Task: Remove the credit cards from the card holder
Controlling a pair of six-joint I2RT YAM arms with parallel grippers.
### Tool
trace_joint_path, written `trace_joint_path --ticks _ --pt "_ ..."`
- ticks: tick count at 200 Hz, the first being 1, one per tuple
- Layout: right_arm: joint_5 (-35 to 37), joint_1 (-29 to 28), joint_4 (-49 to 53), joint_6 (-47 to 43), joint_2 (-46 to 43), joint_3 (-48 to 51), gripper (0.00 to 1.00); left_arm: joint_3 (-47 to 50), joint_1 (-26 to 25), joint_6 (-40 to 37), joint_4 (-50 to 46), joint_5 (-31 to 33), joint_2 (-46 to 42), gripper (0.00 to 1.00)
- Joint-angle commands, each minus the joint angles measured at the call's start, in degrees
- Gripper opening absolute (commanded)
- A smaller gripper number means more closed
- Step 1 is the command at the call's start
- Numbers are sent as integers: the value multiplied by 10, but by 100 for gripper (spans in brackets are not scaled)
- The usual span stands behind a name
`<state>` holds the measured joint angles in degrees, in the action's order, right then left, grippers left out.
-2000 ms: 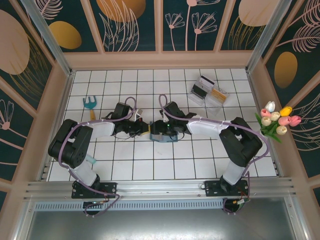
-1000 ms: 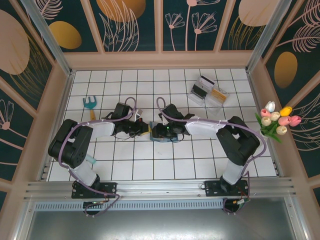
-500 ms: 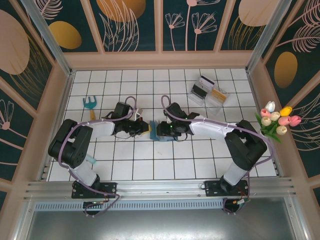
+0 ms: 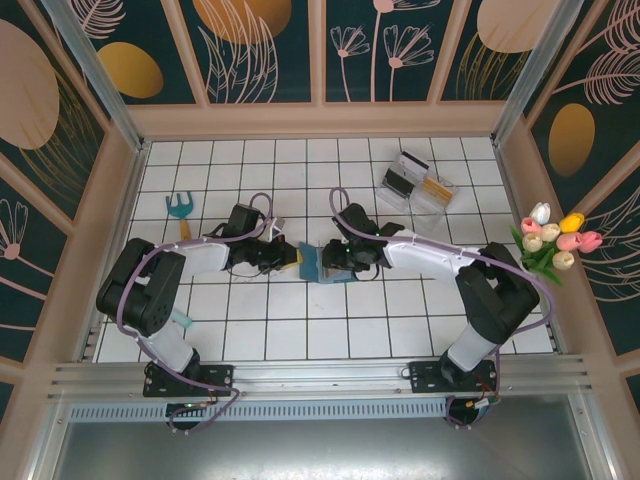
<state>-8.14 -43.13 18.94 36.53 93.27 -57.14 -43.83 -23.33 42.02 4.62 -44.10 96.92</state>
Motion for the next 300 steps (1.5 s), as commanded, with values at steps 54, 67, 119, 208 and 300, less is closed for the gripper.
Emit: trace_joint_path --ticks 54,67,119,208,300 --pt "-63 14 -60 -7 40 -10 36 -14 -4 -24 -41 26 2 0" --pt "-72 13 -63 -12 51 -16 39 -20 -3 -31 -57 39 1 3" --pt "-47 8 -33 -26 90 -53 52 -57 0 -70 -167 138 -35 34" --pt "-41 -3 -17 -18 124 -90 54 -42 1 -35 -118 113 -114 23" --pt "-115 6 -84 19 56 -39 35 -2 0 14 -42 59 -127 16"
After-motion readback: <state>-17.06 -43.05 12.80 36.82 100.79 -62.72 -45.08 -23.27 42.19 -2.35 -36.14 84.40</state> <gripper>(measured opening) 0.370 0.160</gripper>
